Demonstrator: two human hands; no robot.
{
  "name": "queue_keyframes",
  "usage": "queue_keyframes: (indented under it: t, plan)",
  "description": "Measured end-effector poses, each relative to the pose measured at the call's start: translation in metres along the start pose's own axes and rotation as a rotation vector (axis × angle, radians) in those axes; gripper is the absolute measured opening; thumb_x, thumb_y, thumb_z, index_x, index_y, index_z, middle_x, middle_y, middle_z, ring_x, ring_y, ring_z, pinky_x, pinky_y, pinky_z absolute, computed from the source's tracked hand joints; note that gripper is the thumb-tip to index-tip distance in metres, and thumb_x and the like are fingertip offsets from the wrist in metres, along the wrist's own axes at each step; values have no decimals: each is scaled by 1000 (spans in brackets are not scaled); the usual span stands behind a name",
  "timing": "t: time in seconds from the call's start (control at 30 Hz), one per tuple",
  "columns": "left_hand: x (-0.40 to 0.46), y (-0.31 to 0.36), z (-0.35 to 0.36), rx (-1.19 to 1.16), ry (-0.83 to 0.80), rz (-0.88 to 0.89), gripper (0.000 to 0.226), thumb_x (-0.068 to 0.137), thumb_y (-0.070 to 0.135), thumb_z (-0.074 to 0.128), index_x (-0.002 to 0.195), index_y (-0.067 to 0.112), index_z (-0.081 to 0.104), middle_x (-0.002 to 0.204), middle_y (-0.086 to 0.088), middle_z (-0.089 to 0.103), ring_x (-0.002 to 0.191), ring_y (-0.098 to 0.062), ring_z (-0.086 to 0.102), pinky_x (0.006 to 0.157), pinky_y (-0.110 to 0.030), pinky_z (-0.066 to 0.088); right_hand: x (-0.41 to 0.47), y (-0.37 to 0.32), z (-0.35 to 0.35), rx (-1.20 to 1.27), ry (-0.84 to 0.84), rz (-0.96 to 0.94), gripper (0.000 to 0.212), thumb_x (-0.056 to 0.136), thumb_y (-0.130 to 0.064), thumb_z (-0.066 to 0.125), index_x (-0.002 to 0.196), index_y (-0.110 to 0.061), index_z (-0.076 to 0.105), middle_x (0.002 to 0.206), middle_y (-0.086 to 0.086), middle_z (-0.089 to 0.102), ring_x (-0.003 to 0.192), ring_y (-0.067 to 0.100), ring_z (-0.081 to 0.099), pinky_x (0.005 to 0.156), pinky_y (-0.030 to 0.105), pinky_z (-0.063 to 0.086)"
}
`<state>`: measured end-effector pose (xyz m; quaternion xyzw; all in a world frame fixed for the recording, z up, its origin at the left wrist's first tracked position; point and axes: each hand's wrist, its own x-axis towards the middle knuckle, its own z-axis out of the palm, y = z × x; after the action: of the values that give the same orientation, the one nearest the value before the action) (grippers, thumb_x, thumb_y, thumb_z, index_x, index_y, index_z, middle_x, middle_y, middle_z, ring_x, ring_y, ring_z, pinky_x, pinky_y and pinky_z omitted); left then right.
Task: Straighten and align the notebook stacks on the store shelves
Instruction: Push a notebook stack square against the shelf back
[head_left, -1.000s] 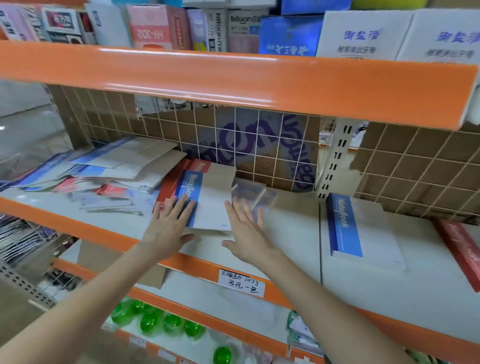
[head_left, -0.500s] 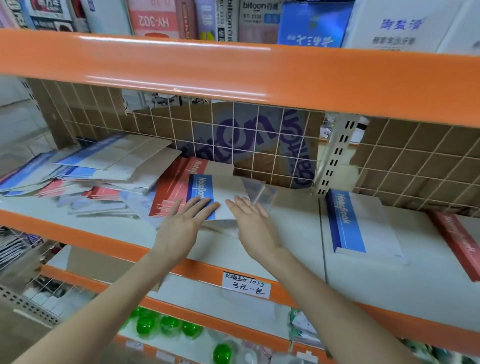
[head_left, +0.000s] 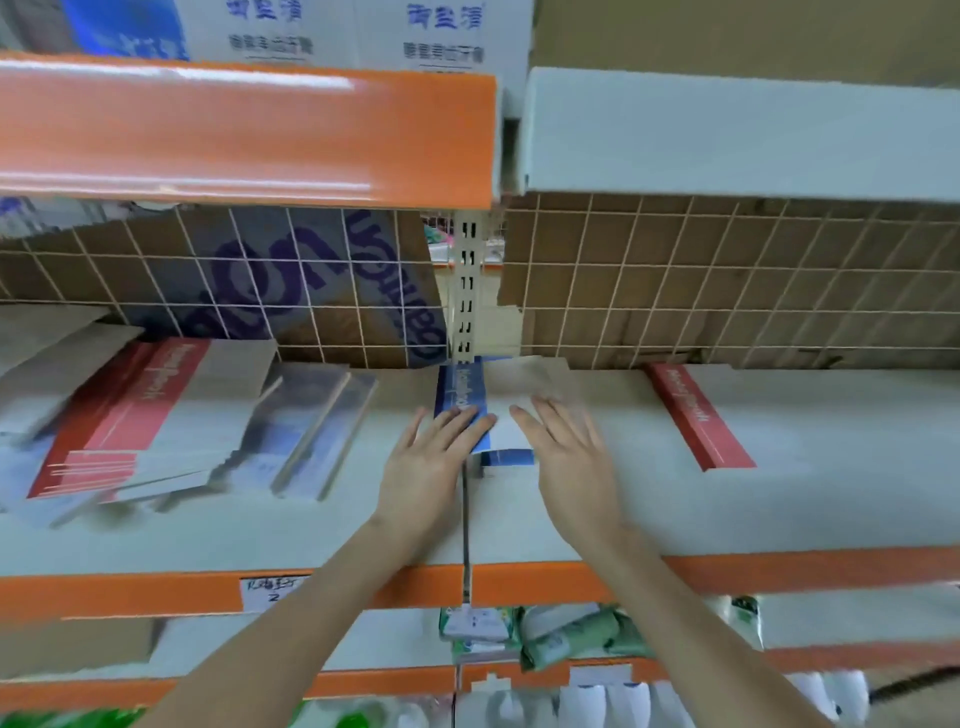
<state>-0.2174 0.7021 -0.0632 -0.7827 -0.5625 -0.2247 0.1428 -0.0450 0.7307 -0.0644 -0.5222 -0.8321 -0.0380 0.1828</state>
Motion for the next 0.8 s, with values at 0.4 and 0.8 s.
queue_keyframes:
  t: [0.4, 0.8]
  plan:
    - [6, 18, 54, -49, -449, -96, 90, 73, 76, -10, 150, 31, 5, 159, -2, 2, 145, -17, -1, 115, -31, -8, -6, 71, 21, 255, -422, 205, 74, 89, -52, 53, 150, -33, 16, 160, 5, 1, 147, 17, -4, 117, 42, -2]
    - [10, 14, 52, -147, -421, -274, 69, 91, 59, 35, 149, 25, 21, 156, -1, 19, 142, -15, 13, 117, -30, 0, 1, 82, 22, 340, -367, 224, 82, 83, -51, 64, 150, -26, 23, 159, 5, 10, 147, 14, 4, 115, 33, 1]
